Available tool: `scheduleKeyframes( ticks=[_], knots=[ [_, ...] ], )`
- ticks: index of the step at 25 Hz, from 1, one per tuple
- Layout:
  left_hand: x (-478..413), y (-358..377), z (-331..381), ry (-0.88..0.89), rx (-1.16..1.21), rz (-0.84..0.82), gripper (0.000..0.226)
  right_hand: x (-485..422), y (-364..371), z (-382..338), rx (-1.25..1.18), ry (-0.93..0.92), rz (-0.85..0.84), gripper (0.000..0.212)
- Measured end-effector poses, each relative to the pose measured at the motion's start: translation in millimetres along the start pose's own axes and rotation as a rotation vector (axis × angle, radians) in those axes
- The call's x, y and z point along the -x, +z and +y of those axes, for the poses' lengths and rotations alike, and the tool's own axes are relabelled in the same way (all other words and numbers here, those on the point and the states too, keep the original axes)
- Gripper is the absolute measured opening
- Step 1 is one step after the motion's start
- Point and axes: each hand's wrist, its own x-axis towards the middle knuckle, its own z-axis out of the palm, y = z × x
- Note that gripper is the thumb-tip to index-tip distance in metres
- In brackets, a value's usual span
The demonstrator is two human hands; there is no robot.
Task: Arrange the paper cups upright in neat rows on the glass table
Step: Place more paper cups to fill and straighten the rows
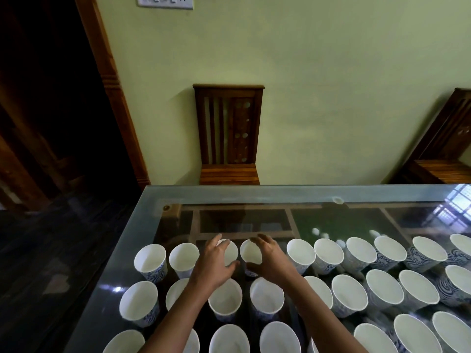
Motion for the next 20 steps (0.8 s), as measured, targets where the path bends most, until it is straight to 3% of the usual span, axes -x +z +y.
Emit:
scheduleKeyframes(
  ticks=[20],
  knots=[
    [-6, 9, -14, -0.024, -0.029, -0.017, 0.06, -5, 5, 9, -0.008, 0.037, 0.072, 0.069]
  ],
)
